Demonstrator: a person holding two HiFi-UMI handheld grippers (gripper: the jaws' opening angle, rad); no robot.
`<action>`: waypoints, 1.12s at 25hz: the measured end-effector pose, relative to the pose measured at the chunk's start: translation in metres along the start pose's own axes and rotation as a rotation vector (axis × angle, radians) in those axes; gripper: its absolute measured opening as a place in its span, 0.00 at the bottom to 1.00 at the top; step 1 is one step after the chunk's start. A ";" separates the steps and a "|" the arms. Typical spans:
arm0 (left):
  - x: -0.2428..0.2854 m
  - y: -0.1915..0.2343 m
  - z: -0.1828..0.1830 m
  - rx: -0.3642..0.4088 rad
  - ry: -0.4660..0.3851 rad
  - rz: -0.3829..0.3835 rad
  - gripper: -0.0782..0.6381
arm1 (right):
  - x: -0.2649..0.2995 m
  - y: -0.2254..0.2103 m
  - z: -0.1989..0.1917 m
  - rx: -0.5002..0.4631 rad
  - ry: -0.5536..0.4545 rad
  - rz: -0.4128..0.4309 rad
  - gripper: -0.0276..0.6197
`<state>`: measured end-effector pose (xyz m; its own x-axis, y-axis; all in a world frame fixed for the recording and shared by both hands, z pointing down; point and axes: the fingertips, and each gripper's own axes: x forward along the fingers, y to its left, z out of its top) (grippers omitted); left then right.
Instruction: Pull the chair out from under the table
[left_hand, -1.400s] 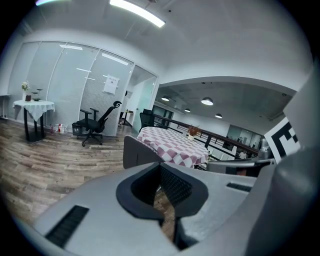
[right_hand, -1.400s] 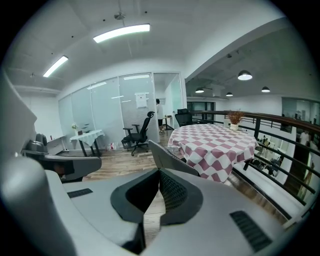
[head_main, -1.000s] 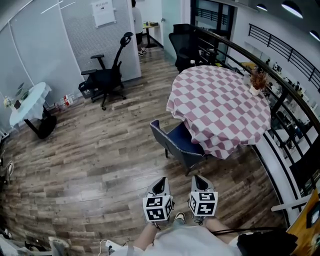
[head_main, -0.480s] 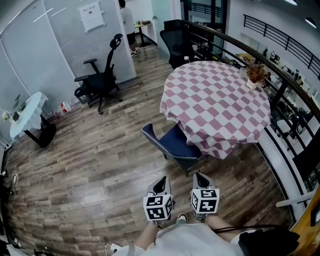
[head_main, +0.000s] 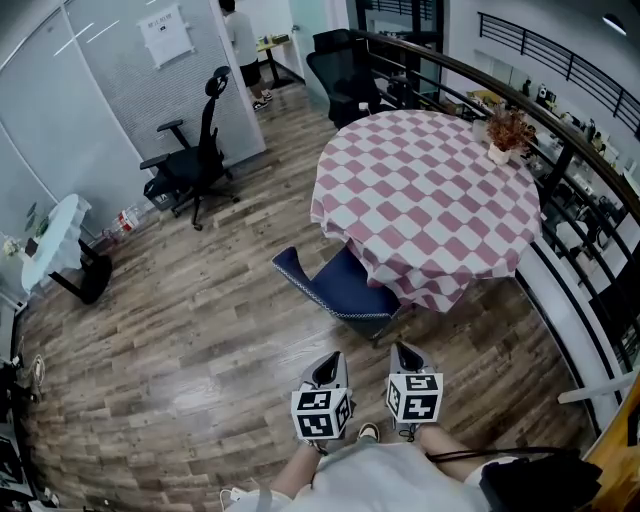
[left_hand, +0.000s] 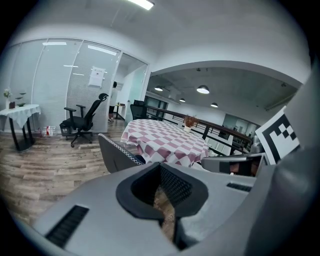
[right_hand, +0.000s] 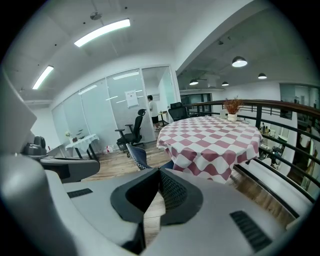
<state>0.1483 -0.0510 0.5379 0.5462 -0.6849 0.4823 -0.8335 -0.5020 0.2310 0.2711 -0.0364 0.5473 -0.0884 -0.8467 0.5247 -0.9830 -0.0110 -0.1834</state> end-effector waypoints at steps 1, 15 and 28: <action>0.002 -0.003 -0.001 0.001 0.005 -0.009 0.11 | 0.001 -0.002 0.000 0.003 0.001 -0.002 0.07; 0.026 -0.007 0.008 0.046 0.025 -0.076 0.11 | 0.014 -0.005 0.004 0.007 -0.005 -0.026 0.07; 0.050 0.051 0.042 0.133 0.026 -0.202 0.11 | 0.056 0.038 0.026 0.074 -0.048 -0.137 0.07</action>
<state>0.1368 -0.1336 0.5382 0.6969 -0.5504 0.4598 -0.6883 -0.6935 0.2130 0.2332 -0.0981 0.5483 0.0556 -0.8589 0.5092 -0.9706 -0.1661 -0.1743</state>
